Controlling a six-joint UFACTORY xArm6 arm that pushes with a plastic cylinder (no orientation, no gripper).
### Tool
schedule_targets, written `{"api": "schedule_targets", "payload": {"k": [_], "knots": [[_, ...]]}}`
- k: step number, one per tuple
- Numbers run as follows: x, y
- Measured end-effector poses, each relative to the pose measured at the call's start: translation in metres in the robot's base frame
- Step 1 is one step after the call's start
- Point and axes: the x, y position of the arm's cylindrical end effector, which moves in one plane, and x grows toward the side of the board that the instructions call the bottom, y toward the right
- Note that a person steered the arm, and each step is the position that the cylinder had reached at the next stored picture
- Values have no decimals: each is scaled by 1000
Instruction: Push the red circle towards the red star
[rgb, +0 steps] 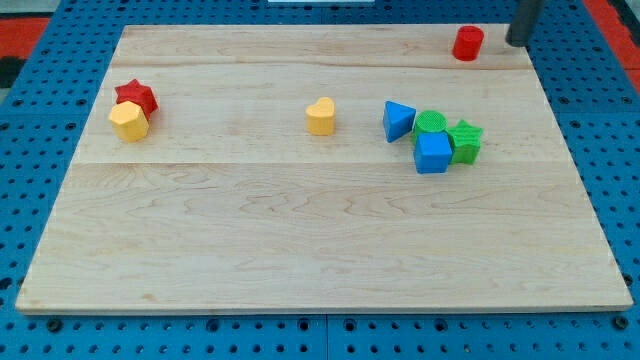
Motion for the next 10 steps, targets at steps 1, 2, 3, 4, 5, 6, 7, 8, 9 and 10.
{"api": "schedule_targets", "payload": {"k": [1,2,3,4,5,6,7,8,9,10], "knots": [[0,-48],[0,-96],[0,-144],[0,-208],[2,-256],[9,-292],[22,-304],[55,-304],[75,-327],[84,-358]]}}
